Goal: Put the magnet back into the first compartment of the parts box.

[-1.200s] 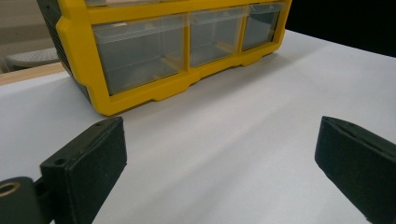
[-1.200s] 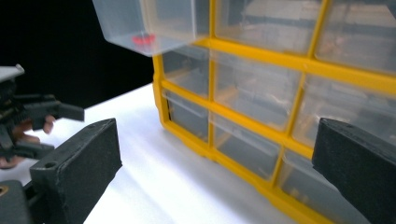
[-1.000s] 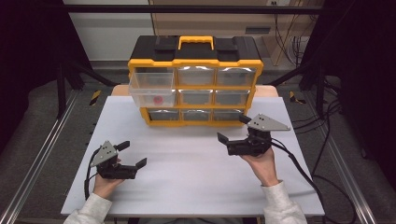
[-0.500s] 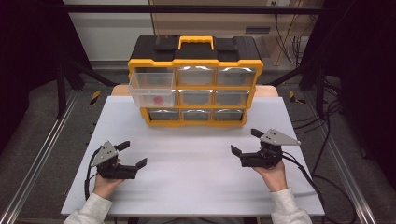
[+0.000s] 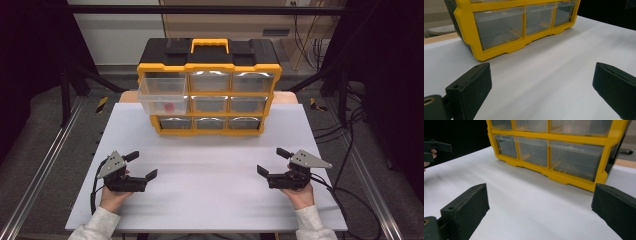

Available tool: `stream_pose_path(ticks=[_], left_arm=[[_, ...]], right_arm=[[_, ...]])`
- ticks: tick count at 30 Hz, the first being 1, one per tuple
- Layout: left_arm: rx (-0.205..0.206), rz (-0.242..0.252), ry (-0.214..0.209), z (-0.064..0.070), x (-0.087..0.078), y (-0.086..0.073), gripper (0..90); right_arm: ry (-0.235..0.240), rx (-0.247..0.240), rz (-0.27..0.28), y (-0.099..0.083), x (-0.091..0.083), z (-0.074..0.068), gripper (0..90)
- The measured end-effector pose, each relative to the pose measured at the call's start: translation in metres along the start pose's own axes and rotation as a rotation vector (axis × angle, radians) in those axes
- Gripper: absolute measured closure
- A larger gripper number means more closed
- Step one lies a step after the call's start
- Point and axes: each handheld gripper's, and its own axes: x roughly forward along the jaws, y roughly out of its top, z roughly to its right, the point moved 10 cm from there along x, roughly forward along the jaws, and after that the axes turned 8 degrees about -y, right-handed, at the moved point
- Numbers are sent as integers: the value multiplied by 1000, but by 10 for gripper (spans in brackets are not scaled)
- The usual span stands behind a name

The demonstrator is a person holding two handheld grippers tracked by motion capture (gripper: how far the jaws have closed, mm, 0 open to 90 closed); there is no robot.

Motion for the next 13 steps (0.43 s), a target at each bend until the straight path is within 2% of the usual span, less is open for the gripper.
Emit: stream_pose_path(ticks=[5,11,13], left_arm=[[-1,-1,-3,1,0,0,17],[-2,-4,-4,1,1,-1,17],[-1,-5,-3,1,1,-1,17]], right_arm=[[-24,8,-20,-15,0,11,16],[-17,30,-35,-26,2,16,16],[-14,12,-34,-27,3,15,16]])
